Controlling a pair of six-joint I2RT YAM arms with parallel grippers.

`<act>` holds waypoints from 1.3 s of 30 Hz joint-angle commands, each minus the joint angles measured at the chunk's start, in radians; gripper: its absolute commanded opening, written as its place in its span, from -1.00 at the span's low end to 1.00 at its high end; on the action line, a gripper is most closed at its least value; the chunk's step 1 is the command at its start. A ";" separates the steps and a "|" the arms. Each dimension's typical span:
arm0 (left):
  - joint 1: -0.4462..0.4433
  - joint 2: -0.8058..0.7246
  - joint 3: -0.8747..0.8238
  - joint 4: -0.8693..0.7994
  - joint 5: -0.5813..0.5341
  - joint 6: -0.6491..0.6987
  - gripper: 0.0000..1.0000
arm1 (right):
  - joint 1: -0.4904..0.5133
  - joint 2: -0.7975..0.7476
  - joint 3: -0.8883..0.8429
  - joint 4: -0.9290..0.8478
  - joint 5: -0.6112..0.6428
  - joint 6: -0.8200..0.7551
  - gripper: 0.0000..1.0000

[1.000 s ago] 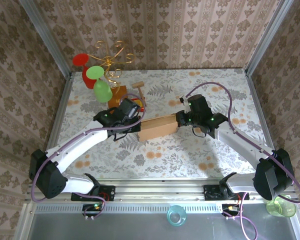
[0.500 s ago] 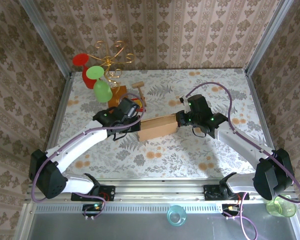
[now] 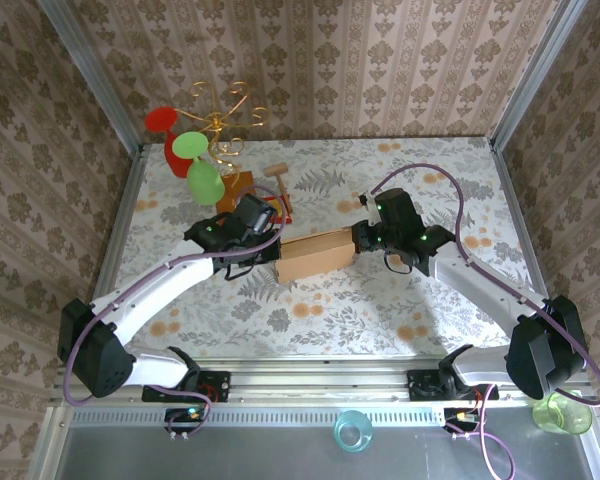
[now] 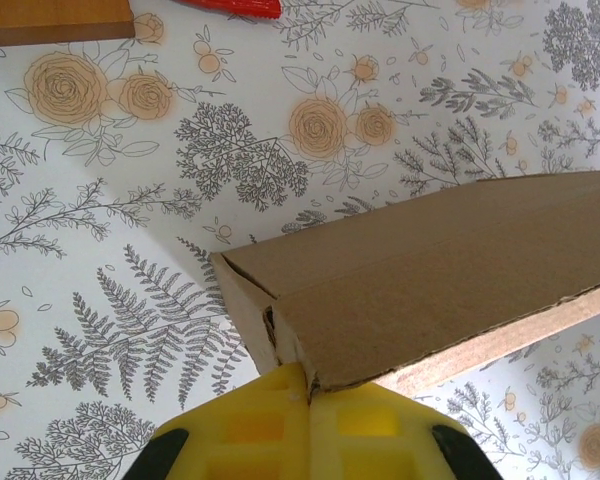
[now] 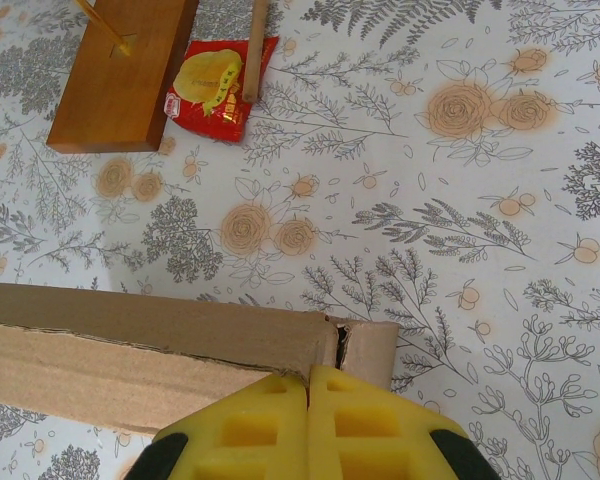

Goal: Fold the paper box

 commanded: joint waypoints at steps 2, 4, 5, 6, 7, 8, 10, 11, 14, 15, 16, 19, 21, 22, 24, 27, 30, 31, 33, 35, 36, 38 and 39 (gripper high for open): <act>-0.009 -0.023 -0.032 0.060 -0.001 -0.052 -1.00 | 0.007 0.021 0.006 -0.064 0.014 0.018 -1.00; -0.009 -0.020 -0.035 0.073 0.010 -0.051 -1.00 | 0.007 0.021 0.005 -0.063 0.014 0.020 -1.00; -0.008 -0.017 -0.033 0.069 0.010 -0.052 -1.00 | 0.007 0.020 0.005 -0.062 0.014 0.020 -1.00; -0.009 -0.016 -0.032 0.067 0.011 -0.051 -1.00 | 0.007 0.021 0.006 -0.064 0.014 0.021 -1.00; -0.010 -0.016 -0.033 0.068 0.010 -0.049 -1.00 | 0.007 0.021 0.007 -0.062 0.014 0.021 -1.00; -0.011 -0.017 -0.035 0.066 0.009 -0.047 -1.00 | 0.008 0.021 0.006 -0.064 0.014 0.020 -1.00; -0.011 -0.020 -0.041 0.061 0.004 -0.042 -1.00 | 0.008 0.021 0.007 -0.064 0.014 0.021 -1.00; -0.011 -0.022 -0.045 0.057 0.001 -0.041 -1.00 | 0.007 0.020 0.006 -0.064 0.013 0.019 -1.00; -0.011 -0.029 -0.063 0.062 0.001 -0.033 -1.00 | 0.007 0.023 0.007 -0.063 0.015 0.018 -1.00; -0.011 -0.032 -0.069 0.063 0.002 -0.027 -1.00 | 0.007 0.022 0.007 -0.063 0.015 0.019 -1.00; -0.012 -0.033 -0.073 0.061 0.001 -0.023 -1.00 | 0.008 0.022 0.007 -0.063 0.015 0.019 -1.00; -0.014 -0.041 -0.087 0.056 -0.004 -0.013 -1.00 | 0.007 0.023 0.001 -0.057 0.014 0.017 -1.00; -0.017 -0.048 -0.098 0.060 -0.005 -0.009 -1.00 | 0.008 0.025 -0.001 -0.053 0.015 0.016 -1.00; -0.019 -0.049 -0.101 0.062 -0.008 -0.007 -1.00 | 0.007 0.025 -0.004 -0.049 0.015 0.015 -1.00; -0.024 -0.050 -0.111 0.066 -0.017 -0.003 -1.00 | 0.008 0.023 -0.009 -0.041 0.015 0.012 -1.00; -0.030 -0.051 -0.121 0.077 -0.030 0.007 -1.00 | 0.007 0.016 -0.018 -0.028 0.016 0.003 -1.00; -0.040 -0.056 -0.127 0.085 -0.050 0.020 -1.00 | 0.008 0.004 -0.030 -0.014 0.022 -0.012 -1.00; -0.042 -0.059 -0.127 0.086 -0.056 0.026 -1.00 | 0.007 0.000 -0.035 -0.012 0.024 -0.017 -1.00; -0.049 -0.065 -0.128 0.083 -0.075 0.038 -1.00 | 0.007 -0.004 -0.040 -0.007 0.025 -0.028 -1.00; -0.052 -0.070 -0.127 0.080 -0.084 0.050 -1.00 | 0.007 -0.007 -0.042 -0.004 0.022 -0.037 -1.00; -0.054 -0.072 -0.127 0.080 -0.085 0.059 -1.00 | 0.007 -0.010 -0.046 0.001 0.019 -0.041 -1.00; -0.061 -0.079 -0.131 0.085 -0.091 0.073 -1.00 | 0.007 -0.013 -0.052 0.012 0.012 -0.045 -1.00; -0.064 -0.081 -0.136 0.088 -0.093 0.077 -1.00 | 0.007 -0.012 -0.056 0.015 0.012 -0.048 -1.00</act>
